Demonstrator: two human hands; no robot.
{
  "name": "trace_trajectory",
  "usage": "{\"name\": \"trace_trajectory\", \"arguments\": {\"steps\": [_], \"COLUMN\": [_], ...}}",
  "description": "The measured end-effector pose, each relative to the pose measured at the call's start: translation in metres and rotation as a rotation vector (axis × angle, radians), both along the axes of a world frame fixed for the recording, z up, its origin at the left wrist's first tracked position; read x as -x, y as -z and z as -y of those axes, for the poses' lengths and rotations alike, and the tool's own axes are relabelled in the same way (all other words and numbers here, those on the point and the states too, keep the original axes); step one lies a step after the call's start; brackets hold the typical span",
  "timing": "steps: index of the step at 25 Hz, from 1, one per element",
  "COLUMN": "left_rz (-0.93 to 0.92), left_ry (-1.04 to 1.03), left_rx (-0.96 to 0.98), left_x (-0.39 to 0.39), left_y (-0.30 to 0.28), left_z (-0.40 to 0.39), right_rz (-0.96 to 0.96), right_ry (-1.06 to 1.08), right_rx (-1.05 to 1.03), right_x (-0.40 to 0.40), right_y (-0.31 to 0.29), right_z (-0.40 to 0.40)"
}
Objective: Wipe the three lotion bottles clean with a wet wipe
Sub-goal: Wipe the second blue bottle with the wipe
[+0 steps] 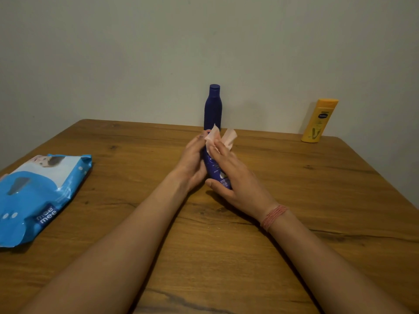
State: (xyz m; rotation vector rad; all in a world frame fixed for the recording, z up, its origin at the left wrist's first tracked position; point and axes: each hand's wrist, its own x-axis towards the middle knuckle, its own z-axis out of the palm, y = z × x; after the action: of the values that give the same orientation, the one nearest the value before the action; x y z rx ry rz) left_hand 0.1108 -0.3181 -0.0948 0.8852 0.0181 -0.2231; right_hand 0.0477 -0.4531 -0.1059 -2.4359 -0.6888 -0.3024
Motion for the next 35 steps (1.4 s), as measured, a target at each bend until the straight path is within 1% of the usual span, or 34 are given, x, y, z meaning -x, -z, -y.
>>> {"name": "trace_trajectory", "arguments": {"steps": [1, 3, 4, 5, 6, 7, 9, 11, 12, 16, 17, 19, 22, 23, 24, 26, 28, 30, 32, 35], "left_rz": [-0.014, -0.063, -0.094, -0.111, -0.115, -0.108, -0.061, -0.024, -0.028, -0.097, -0.112, -0.106, -0.071, -0.053, -0.038, -0.028, -0.062, -0.119, -0.147, -0.136], "left_ry": [-0.051, -0.168, -0.224, -0.250, -0.235, -0.176, -0.017, 0.027, 0.003, -0.249, -0.290, -0.248, -0.040, -0.008, -0.004, -0.071, -0.199, -0.285, -0.267, -0.136], "left_rx": [0.034, 0.178, 0.234, 0.247, 0.227, 0.175, 0.017, -0.052, -0.032, 0.251, 0.258, 0.231, 0.168, 0.152, 0.157, 0.197, 0.244, 0.274, 0.274, 0.253], "left_x": [-0.002, -0.013, -0.018, -0.021, -0.021, -0.018, -0.007, -0.002, -0.002, -0.015, -0.018, -0.016, -0.003, -0.001, 0.000, -0.006, -0.015, -0.024, -0.022, -0.009], "left_y": [0.002, 0.008, 0.011, 0.013, 0.013, 0.011, 0.005, 0.001, 0.000, 0.009, 0.011, 0.009, 0.001, -0.002, -0.004, -0.001, 0.001, 0.005, 0.004, 0.000], "left_z": [-0.003, -0.014, -0.020, -0.024, -0.024, -0.022, -0.010, -0.002, -0.003, -0.020, -0.023, -0.021, -0.009, -0.006, -0.005, -0.007, -0.016, -0.025, -0.025, -0.014], "right_rz": [0.014, 0.068, 0.085, 0.086, 0.072, 0.044, -0.015, -0.037, -0.035, 0.060, 0.091, 0.130, 0.042, 0.017, 0.015, 0.049, 0.064, 0.057, 0.058, 0.069], "right_ry": [0.000, 0.014, 0.023, 0.023, 0.011, -0.012, -0.049, -0.049, -0.046, 0.016, 0.036, 0.045, -0.007, -0.008, 0.003, 0.060, 0.137, 0.165, 0.098, -0.068], "right_rx": [-0.039, -0.105, -0.114, -0.108, -0.093, -0.072, -0.050, -0.078, -0.102, -0.187, -0.193, -0.206, -0.131, -0.110, -0.116, -0.162, -0.165, -0.116, -0.070, 0.056], "right_x": [0.001, 0.003, 0.004, 0.004, 0.004, 0.003, 0.002, 0.001, 0.001, 0.004, 0.004, 0.004, 0.003, 0.002, 0.000, -0.001, 0.000, 0.001, 0.003, 0.003], "right_y": [0.000, -0.001, -0.001, -0.001, -0.001, -0.001, 0.000, 0.000, 0.000, -0.001, -0.002, -0.001, 0.001, 0.001, 0.002, 0.003, 0.003, 0.002, 0.001, 0.002], "right_z": [0.000, 0.000, 0.001, 0.001, 0.001, 0.001, -0.001, -0.001, -0.001, 0.000, 0.000, 0.000, 0.001, 0.001, 0.002, 0.003, 0.003, 0.003, 0.000, -0.005]}}
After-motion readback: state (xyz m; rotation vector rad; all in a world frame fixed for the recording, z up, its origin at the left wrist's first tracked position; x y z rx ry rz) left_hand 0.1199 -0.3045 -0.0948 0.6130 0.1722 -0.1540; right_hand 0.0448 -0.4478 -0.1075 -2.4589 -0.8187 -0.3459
